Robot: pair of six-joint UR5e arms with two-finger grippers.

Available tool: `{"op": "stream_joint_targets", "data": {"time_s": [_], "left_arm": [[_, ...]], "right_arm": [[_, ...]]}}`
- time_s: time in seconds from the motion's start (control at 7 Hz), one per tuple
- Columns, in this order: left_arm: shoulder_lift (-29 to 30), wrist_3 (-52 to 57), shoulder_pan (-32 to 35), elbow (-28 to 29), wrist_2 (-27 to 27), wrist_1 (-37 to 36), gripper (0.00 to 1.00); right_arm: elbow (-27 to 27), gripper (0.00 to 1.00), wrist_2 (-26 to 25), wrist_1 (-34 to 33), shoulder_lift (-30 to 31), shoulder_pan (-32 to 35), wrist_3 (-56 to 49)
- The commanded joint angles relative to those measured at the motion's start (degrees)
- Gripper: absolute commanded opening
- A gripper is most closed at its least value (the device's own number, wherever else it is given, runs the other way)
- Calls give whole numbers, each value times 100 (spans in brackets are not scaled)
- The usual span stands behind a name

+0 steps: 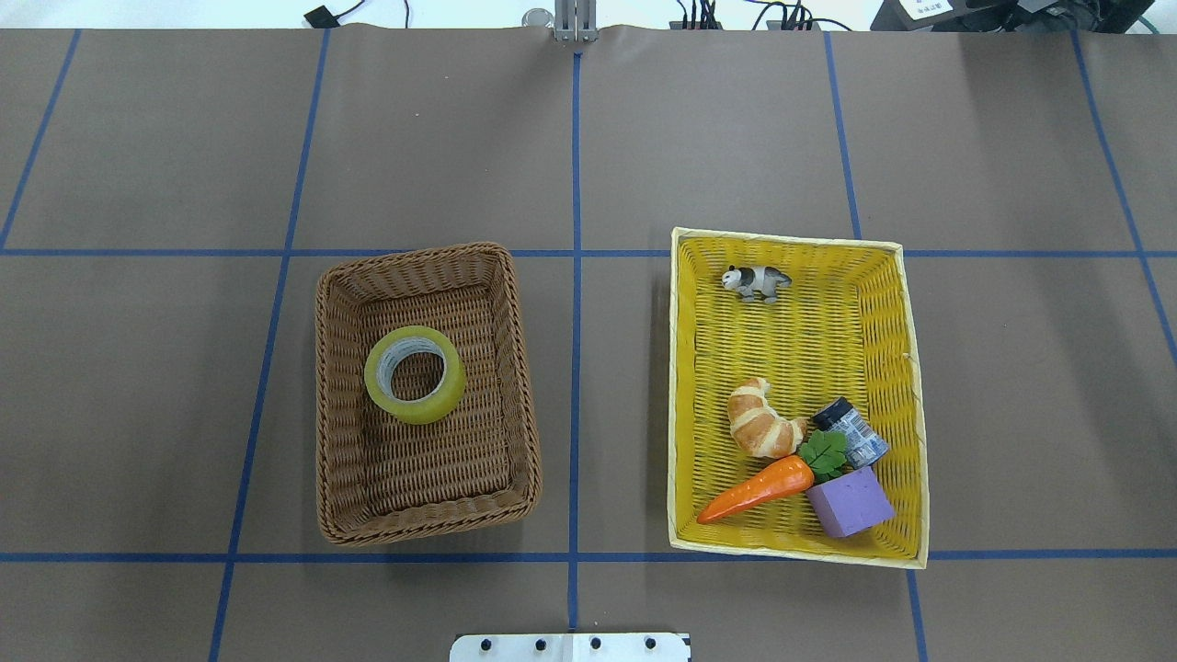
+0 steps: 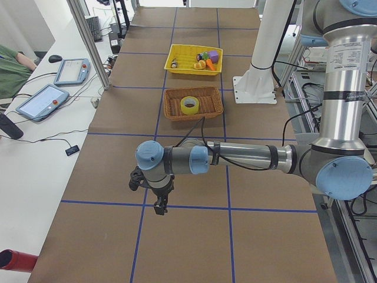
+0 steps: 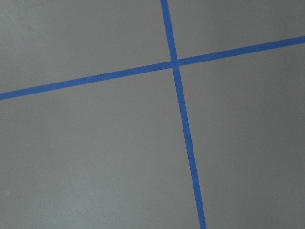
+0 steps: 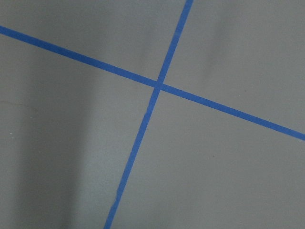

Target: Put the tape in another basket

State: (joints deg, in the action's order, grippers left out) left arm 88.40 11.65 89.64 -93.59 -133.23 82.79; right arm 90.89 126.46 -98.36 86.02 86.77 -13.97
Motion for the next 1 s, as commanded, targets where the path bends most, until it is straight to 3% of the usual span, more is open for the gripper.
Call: {"op": "stream_joint_targets", "data": {"time_s": [0.0, 0.86], "left_arm": [[-25, -449, 10, -27, -10, 18, 98], [-33, -453, 10, -27, -10, 18, 98]], "right_arm": [[-19, 100, 351, 37, 12, 6, 166], [-10, 100, 406, 37, 12, 6, 166]]}}
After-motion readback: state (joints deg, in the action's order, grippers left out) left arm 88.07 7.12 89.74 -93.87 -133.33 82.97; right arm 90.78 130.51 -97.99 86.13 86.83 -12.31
